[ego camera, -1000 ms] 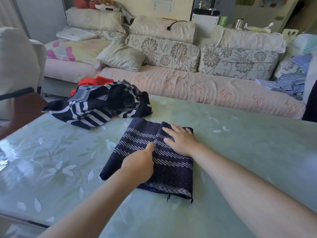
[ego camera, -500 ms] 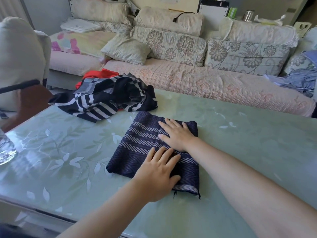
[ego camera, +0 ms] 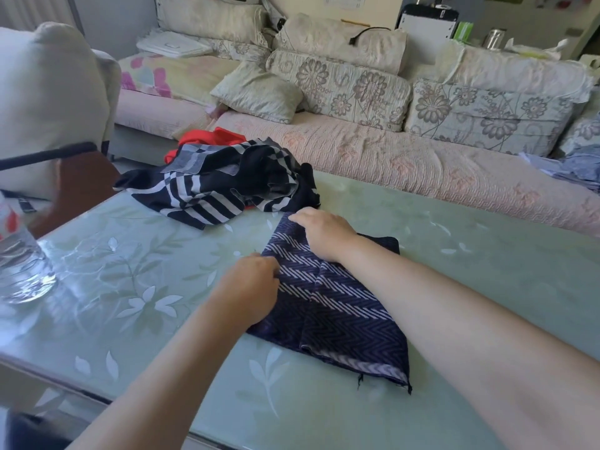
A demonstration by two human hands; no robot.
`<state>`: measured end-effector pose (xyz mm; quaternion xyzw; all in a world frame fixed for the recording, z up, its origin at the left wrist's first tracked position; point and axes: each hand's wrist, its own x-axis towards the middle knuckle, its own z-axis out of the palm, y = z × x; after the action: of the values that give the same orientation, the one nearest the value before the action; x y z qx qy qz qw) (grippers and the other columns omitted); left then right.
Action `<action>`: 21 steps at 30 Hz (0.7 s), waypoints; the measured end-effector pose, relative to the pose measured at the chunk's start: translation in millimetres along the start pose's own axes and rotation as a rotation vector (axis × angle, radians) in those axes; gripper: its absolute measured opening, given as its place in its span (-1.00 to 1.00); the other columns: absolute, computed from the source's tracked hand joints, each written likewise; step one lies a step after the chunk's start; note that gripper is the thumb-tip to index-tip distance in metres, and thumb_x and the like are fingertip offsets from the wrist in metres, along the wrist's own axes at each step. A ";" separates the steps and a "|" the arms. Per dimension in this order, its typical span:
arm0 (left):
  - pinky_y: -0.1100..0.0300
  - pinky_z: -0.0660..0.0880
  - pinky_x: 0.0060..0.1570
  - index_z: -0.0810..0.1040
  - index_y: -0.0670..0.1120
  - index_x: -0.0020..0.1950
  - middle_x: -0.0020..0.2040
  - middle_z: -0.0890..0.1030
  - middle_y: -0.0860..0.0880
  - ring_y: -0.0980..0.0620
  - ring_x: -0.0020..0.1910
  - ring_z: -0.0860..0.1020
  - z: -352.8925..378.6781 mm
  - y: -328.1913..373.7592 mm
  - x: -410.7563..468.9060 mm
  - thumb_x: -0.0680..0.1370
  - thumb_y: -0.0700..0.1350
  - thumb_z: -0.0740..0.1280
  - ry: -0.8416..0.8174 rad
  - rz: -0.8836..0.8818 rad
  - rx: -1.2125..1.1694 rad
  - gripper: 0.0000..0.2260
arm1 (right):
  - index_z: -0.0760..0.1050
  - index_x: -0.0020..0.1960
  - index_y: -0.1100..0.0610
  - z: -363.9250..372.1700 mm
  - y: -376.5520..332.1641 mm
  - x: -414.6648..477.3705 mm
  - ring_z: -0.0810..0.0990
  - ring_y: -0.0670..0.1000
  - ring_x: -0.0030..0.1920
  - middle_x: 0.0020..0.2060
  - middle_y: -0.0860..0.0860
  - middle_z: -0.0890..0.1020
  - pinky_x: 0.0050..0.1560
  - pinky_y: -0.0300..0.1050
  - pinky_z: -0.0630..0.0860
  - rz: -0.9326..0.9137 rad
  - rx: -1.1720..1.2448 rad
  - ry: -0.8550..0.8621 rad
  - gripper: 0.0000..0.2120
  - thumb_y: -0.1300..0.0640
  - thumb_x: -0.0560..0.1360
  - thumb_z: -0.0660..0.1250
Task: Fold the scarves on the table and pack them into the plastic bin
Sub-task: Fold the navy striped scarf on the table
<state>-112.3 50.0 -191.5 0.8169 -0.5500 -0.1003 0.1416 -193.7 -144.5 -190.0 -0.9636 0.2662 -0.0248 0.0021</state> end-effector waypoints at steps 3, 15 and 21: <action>0.00 0.51 0.09 0.47 -0.07 0.25 0.12 0.44 -0.10 -0.12 0.12 0.47 3.0 -17.1 4.4 0.58 -0.16 0.20 -0.027 -0.102 0.071 -0.75 | 0.28 0.53 -0.04 -1.0 -14.7 22.6 0.44 0.10 0.38 0.54 -0.07 0.25 0.17 0.01 0.48 -0.114 -0.113 -0.062 -0.37 0.38 0.54 0.13; 0.20 0.32 -0.39 0.35 -0.06 -0.21 -0.21 0.44 -0.01 -0.01 -0.21 0.46 -11.4 -11.8 8.0 0.52 -0.07 0.26 -0.116 -0.179 0.082 -0.85 | 0.60 0.18 0.03 -24.4 -1.6 37.1 0.58 0.17 0.11 0.20 0.02 0.49 -0.09 -0.05 0.44 -0.184 -0.283 -0.009 -0.68 0.29 0.56 0.19; 0.17 0.42 -0.30 0.46 -0.01 -0.01 -0.15 0.50 0.04 0.03 -0.19 0.49 -28.1 35.4 -6.9 0.51 -0.03 0.28 -0.038 -0.027 -0.172 -0.90 | 0.65 0.01 0.09 -48.0 54.5 -9.7 0.60 0.18 -0.02 -0.04 0.05 0.67 -0.06 0.03 0.53 -0.081 -0.067 0.128 -0.70 0.38 0.45 0.27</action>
<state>-136.7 47.3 -152.9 0.8070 -0.5310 -0.1646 0.1993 -232.3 -185.8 -143.4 -0.9695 0.2274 -0.0774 -0.0479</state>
